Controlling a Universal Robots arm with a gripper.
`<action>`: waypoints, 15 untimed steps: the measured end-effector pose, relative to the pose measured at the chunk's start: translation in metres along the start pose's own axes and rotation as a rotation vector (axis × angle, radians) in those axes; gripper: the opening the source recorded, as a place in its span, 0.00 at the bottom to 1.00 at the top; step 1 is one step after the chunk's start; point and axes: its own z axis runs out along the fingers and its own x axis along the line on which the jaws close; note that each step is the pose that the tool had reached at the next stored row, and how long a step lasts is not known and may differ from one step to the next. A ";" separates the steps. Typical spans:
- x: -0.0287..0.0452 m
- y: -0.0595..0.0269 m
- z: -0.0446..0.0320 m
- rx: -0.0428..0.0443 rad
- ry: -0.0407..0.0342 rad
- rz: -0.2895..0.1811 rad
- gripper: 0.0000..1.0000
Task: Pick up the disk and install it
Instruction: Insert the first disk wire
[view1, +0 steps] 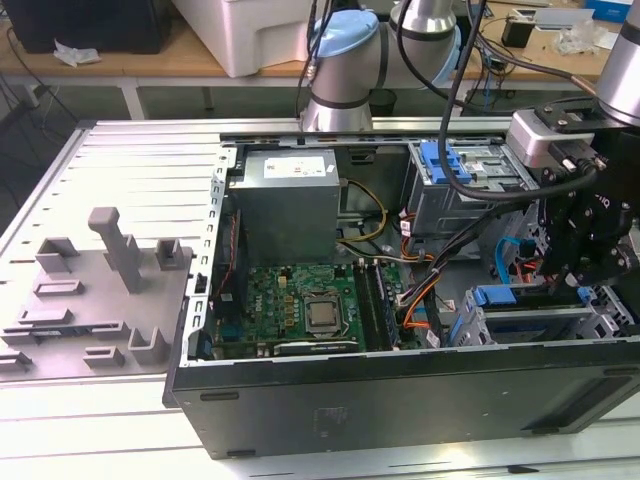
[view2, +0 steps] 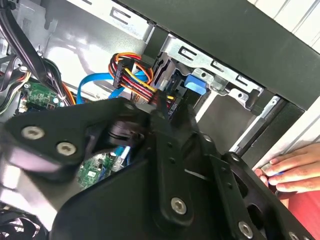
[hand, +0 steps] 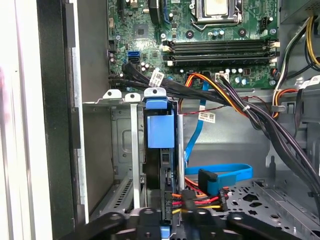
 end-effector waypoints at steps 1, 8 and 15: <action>0.0000 0.0000 -0.0003 0.0000 0.0001 0.000 0.36; 0.0000 -0.0001 -0.0017 0.0000 0.0004 0.000 0.49; -0.0101 0.0021 -0.0091 0.0006 0.0002 0.000 0.49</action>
